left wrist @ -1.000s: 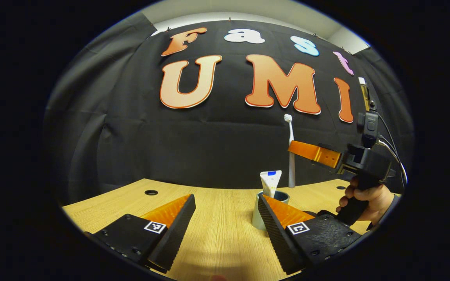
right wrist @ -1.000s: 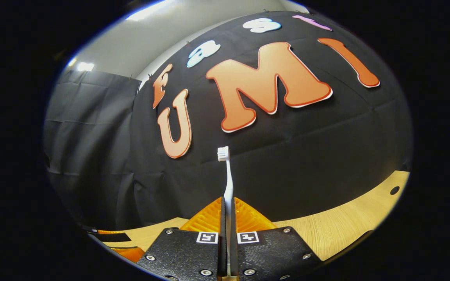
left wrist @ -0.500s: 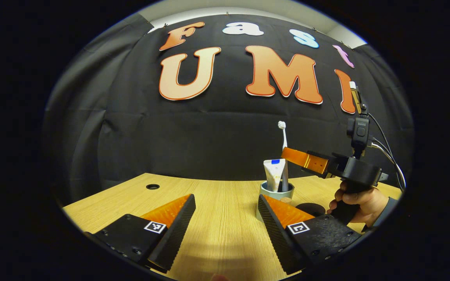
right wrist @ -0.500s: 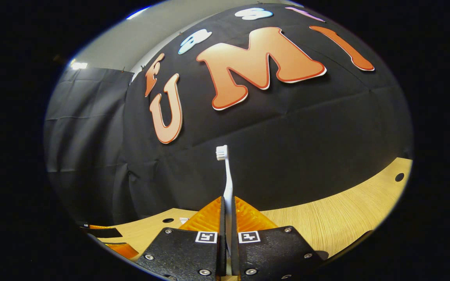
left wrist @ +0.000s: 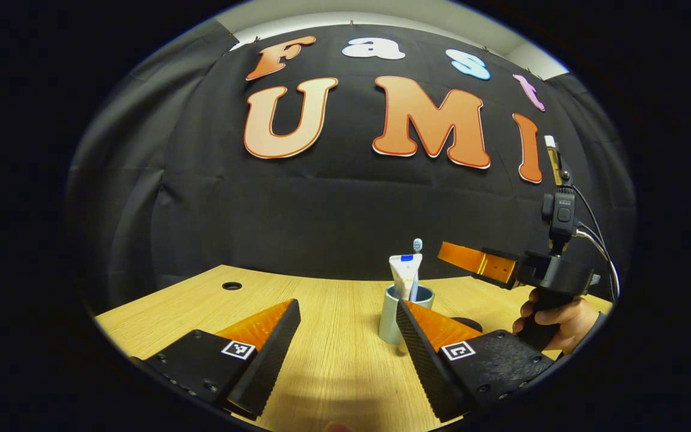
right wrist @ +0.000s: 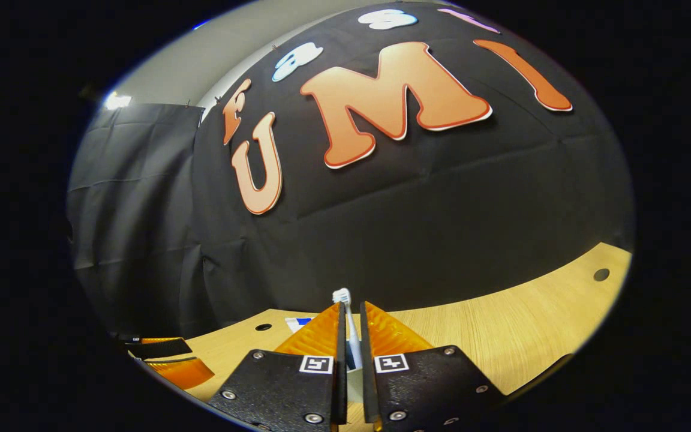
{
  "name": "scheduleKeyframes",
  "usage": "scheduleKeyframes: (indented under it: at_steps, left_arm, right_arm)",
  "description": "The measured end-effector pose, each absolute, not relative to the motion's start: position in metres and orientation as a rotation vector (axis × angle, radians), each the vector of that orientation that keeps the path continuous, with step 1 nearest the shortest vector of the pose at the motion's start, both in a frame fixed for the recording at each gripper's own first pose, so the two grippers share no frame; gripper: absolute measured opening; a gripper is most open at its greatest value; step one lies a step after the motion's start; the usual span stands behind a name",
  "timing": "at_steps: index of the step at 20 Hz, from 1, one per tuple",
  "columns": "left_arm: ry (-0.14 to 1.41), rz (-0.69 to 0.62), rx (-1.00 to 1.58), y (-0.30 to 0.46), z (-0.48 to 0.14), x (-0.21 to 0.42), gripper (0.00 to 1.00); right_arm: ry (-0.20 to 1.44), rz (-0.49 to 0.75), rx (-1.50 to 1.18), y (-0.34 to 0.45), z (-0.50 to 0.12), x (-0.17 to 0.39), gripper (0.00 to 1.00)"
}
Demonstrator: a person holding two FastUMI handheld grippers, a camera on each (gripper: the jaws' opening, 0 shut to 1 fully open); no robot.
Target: Put the toothbrush and toothpaste on the desktop into the cup, then pick up the cup and place it on the coaster on the desktop.
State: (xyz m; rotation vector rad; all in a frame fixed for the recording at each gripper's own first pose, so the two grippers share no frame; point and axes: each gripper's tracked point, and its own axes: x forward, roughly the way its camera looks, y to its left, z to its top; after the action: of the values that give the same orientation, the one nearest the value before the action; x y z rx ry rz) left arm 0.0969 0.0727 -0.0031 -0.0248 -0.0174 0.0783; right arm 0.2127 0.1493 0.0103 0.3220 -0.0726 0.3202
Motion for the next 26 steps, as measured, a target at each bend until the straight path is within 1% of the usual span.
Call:
scheduleKeyframes:
  at_steps: [1,2,3,5,8,9,10,11,12,14,16,18,20,23,26]
  left_arm:
    - [-0.022,0.077,-0.02,0.069,0.002,0.094,0.96]
    - [-0.025,0.074,-0.012,0.066,0.007,0.093,0.96]
    - [-0.027,0.071,-0.003,0.062,0.013,0.093,0.96]
    - [-0.028,0.05,0.021,0.048,0.028,0.094,0.97]
    - [-0.007,0.016,0.021,0.029,0.047,0.103,0.97]
    - [0.005,-0.002,0.009,0.023,0.049,0.109,0.97]
    - [0.029,-0.022,-0.007,0.014,0.052,0.111,0.97]
    - [0.057,-0.039,-0.017,0.006,0.059,0.116,0.97]
    - [0.077,-0.048,-0.011,0.003,0.065,0.122,0.97]
    - [0.127,-0.063,-0.01,-0.003,0.068,0.13,0.97]
    - [0.204,-0.097,-0.026,-0.014,0.066,0.144,0.97]
    - [0.362,-0.105,-0.046,-0.02,0.041,0.159,0.98]
    - [0.458,-0.107,-0.073,-0.022,0.029,0.167,0.98]
    - [0.658,-0.099,-0.072,-0.016,0.003,0.177,0.98]
    - [0.767,-0.088,-0.01,-0.013,-0.024,0.19,0.98]
  right_arm:
    - [-0.072,0.317,0.311,0.145,0.013,0.208,0.13]
    - [-0.071,0.314,0.3,0.141,0.015,0.203,0.19]
    - [-0.069,0.311,0.287,0.137,0.016,0.199,0.22]
    - [-0.073,0.309,0.255,0.126,0.023,0.184,0.34]
    - [-0.104,0.307,0.218,0.103,0.035,0.158,0.58]
    - [-0.107,0.302,0.207,0.097,0.036,0.152,0.6]
    - [-0.115,0.296,0.195,0.088,0.038,0.145,0.73]
    - [-0.119,0.287,0.181,0.077,0.04,0.138,0.8]
    - [-0.126,0.277,0.165,0.067,0.042,0.13,0.84]
    - [-0.154,0.25,0.138,0.045,0.049,0.115,0.88]
    - [-0.165,0.263,0.103,0.032,0.044,0.105,0.89]
    - [-0.137,0.258,0.079,0.015,0.032,0.097,0.9]
    - [-0.126,0.265,0.065,0.007,0.027,0.088,0.93]
    - [-0.119,0.286,0.053,-0.004,0.017,0.075,0.94]
    - [-0.109,0.276,0.041,-0.021,0.008,0.073,0.96]
